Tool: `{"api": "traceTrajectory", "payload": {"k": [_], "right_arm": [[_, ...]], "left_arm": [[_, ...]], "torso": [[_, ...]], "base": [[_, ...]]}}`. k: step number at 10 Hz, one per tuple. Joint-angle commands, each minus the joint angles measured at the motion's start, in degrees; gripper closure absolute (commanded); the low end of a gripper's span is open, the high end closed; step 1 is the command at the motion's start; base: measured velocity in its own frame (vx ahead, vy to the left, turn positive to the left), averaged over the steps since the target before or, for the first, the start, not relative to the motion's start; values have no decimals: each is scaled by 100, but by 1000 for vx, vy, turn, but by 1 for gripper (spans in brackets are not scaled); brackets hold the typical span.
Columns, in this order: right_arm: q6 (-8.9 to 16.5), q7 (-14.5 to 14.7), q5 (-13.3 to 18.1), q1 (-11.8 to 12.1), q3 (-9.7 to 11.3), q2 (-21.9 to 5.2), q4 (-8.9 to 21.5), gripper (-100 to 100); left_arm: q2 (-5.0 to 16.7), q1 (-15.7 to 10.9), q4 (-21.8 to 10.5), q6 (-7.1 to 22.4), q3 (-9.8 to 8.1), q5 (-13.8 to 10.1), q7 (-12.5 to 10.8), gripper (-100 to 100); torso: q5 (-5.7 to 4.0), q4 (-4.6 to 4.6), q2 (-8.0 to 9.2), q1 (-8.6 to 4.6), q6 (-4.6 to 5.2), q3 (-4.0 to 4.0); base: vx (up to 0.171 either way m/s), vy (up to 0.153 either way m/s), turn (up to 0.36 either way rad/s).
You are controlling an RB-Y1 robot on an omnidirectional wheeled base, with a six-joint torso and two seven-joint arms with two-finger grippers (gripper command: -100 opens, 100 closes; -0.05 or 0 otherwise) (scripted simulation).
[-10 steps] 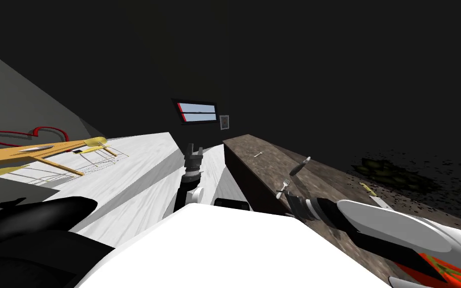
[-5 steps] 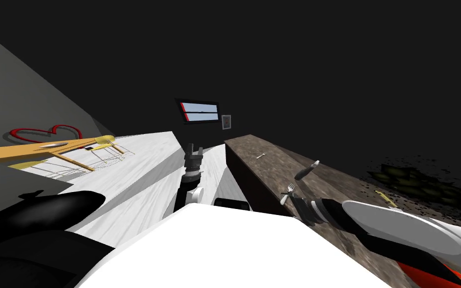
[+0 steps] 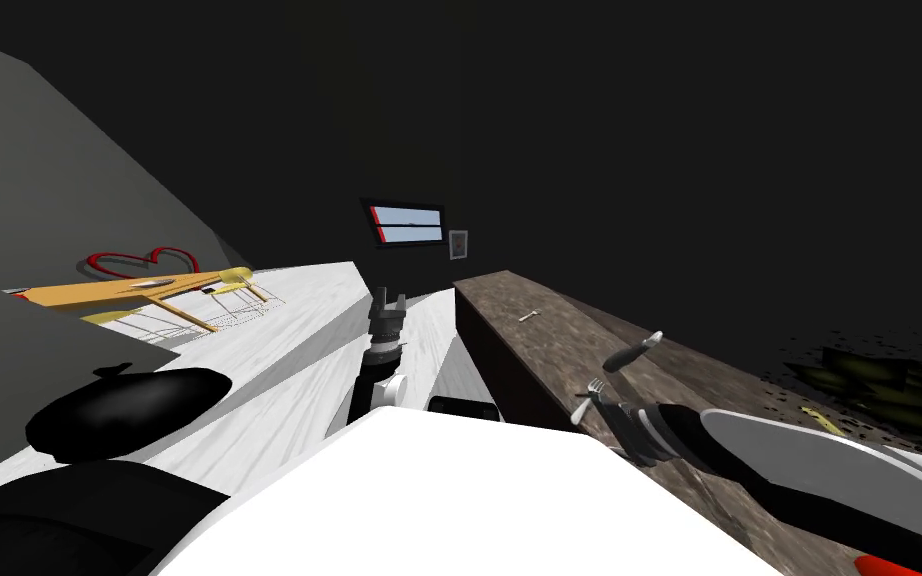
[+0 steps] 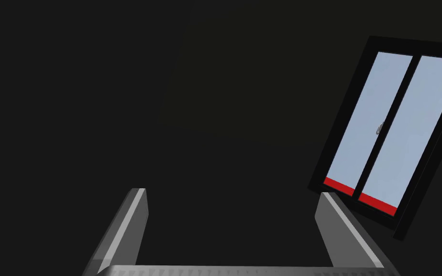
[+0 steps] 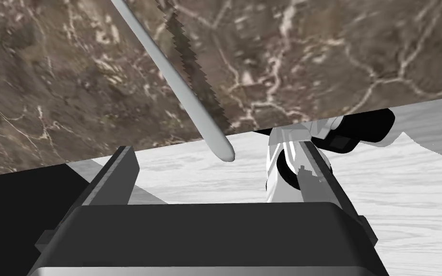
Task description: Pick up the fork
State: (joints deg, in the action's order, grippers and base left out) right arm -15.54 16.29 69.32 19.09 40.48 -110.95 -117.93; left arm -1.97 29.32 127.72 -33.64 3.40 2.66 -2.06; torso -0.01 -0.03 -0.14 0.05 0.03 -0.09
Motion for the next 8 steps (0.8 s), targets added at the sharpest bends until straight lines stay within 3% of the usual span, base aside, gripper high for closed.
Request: {"api": "traceTrajectory", "payload": {"k": [1,2,8], "right_arm": [[-19,-244,286,-36,179,-135,78,-100],[-19,-244,366,-36,179,-135,78,-100],[-197,-1026,1384,-155,900,-378,543,-100]], "left_arm": [[0,0,0,0,0,0,0,0],[0,0,0,0,0,0,0,0],[0,0,0,0,0,0,0,0]], "torso": [[0,0,0,0,0,0],[0,-1,-2,2,-3,-1],[-2,-3,-11,-6,-2,-6]], "base": [[47,8,145],[41,1,99],[61,-10,194]]}}
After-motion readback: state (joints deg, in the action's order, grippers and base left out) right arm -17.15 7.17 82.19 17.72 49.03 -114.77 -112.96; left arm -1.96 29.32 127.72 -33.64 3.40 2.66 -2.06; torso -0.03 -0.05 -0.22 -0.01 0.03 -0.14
